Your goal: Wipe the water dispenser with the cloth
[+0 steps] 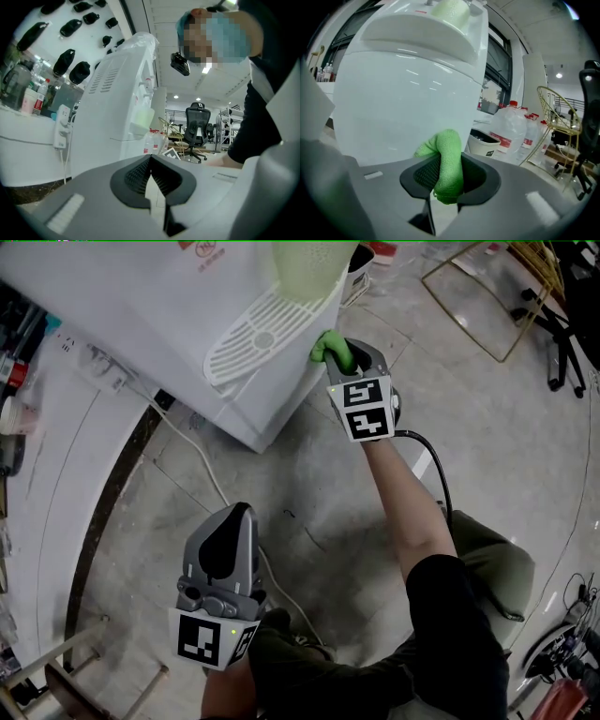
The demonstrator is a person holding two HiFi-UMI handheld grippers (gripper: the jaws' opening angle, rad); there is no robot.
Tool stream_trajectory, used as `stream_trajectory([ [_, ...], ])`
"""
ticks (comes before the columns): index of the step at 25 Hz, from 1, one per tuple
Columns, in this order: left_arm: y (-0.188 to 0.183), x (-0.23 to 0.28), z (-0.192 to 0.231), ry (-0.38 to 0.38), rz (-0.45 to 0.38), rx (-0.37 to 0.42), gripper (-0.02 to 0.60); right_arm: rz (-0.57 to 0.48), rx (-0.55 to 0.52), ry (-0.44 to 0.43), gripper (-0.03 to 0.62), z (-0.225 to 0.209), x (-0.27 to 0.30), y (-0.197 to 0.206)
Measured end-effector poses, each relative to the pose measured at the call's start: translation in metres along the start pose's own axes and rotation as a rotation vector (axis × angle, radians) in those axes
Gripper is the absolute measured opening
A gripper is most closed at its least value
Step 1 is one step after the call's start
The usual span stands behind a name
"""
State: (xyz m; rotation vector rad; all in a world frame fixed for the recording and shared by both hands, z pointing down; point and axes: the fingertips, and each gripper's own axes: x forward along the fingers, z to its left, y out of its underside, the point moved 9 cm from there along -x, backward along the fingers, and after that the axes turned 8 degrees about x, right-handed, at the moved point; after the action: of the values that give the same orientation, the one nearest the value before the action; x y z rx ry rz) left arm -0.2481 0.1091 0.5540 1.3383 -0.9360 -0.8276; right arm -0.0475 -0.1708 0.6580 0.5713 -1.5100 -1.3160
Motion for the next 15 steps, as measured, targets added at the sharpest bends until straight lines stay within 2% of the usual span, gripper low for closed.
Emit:
stream_trajectory([
  [5,-0.002,-0.005,0.004,-0.017,-0.010,0.002,0.002,0.060,0.000,0.072,0.118,-0.029,0.020,-0.008],
  [9,-0.004,-0.006,0.011,-0.064,-0.045,0.002,0.002,0.081,0.000,0.122,0.118,-0.033,0.023,-0.013],
  [12,-0.005,-0.007,0.013,-0.073,-0.052,0.001,0.002,0.051,0.096,0.154,0.118,-0.019,0.005,-0.006],
  [15,-0.005,-0.008,0.012,-0.064,-0.045,0.000,0.002,-0.003,0.175,0.134,0.118,0.010,-0.023,0.008],
])
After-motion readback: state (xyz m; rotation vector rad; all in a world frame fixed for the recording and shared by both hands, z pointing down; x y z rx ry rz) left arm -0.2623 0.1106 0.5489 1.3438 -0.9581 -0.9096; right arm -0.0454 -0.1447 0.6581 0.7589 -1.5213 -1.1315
